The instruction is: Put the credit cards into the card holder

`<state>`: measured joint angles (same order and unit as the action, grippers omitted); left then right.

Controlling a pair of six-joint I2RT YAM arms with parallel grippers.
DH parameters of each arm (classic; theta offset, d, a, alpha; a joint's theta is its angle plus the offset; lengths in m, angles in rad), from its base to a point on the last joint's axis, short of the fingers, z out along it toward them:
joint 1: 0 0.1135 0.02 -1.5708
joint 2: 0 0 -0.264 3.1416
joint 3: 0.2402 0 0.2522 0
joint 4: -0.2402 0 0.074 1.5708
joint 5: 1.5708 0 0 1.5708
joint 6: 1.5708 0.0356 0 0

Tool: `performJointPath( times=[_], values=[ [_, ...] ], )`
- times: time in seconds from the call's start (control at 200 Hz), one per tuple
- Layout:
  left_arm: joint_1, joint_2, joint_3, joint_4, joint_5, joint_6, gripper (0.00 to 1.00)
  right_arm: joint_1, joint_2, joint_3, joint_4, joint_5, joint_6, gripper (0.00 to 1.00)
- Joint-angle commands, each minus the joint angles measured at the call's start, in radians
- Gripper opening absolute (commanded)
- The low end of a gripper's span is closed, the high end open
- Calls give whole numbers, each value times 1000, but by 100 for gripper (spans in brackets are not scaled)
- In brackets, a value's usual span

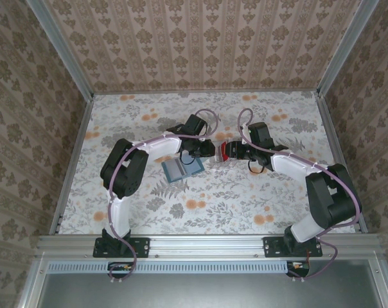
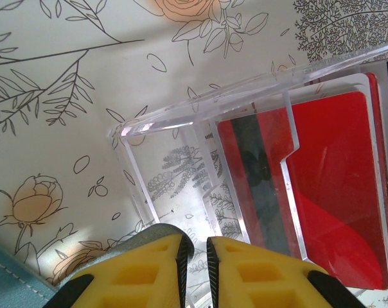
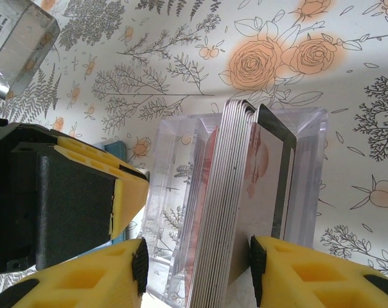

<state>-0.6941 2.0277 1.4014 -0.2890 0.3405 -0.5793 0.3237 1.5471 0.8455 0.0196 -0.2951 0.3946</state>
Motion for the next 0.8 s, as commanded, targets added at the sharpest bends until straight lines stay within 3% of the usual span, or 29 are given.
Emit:
performJointPath(
  times=[0.0,0.605,0.795],
  values=[
    [-10,-3,3,-6,-2,2,21,14,-38,-13,31,-48,-3,47],
    [-11,-5,2,-7,-5,1,21,-4,-51,-23,28,-33,11,25],
    [-10,-7,0,-8,-7,-1,21,-6,-71,-35,38,-35,16,22]
  ],
)
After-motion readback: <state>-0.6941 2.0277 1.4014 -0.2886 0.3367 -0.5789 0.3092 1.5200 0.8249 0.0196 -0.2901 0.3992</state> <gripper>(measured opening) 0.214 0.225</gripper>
